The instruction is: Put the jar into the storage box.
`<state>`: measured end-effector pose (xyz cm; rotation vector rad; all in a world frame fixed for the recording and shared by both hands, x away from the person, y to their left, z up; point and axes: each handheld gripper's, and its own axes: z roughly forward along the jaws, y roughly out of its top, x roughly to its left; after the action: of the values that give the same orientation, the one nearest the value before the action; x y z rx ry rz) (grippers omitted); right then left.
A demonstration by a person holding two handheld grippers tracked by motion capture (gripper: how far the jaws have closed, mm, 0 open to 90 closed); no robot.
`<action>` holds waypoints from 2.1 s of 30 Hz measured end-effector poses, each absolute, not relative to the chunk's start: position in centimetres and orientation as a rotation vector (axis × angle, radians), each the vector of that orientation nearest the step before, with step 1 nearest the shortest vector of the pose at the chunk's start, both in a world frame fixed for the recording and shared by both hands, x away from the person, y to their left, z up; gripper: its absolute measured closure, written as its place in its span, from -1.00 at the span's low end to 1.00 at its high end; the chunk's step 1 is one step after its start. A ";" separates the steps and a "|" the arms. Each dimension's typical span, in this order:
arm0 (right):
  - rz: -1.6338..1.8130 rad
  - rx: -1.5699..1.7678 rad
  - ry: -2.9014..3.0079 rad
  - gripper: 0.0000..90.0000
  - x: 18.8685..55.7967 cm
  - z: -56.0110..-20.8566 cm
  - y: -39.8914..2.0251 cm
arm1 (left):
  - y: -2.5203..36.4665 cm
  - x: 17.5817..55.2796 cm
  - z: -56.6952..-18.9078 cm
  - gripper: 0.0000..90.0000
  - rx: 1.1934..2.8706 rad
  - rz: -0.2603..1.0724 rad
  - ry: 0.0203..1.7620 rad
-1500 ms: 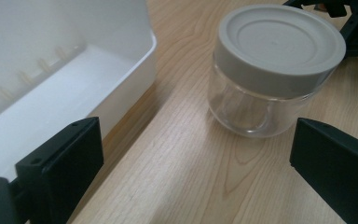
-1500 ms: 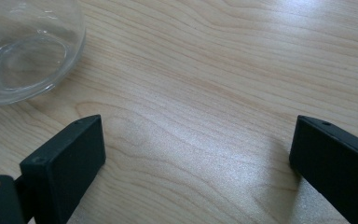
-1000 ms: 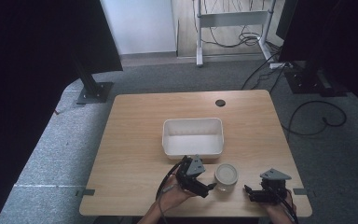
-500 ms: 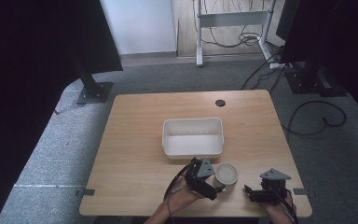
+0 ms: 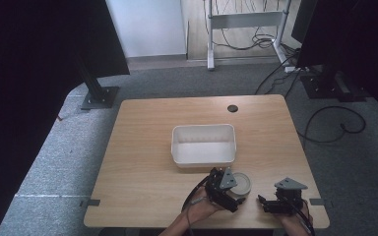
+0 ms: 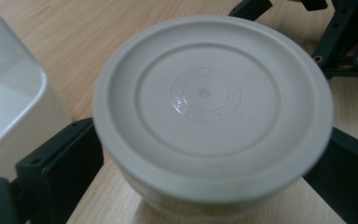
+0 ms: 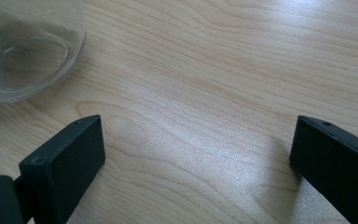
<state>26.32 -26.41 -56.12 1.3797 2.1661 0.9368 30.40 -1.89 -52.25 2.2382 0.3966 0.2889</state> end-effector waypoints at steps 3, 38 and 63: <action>0.937 1.380 2.166 -0.94 26.3 -56.1 -26.4 | -2.2 30.5 -52.6 -0.91 2.248 0.297 0.404; 0.938 1.377 2.171 -0.94 26.2 -56.1 -26.4 | -1.5 30.5 -51.3 -0.77 2.216 0.344 0.445; 0.939 1.377 2.171 -0.93 26.2 -56.1 -26.4 | 1.6 32.4 -48.3 -0.77 2.198 0.421 0.512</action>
<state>26.22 -26.38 -56.12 1.3767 2.1707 0.9387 32.37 1.59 -48.26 2.1983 0.5122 0.4212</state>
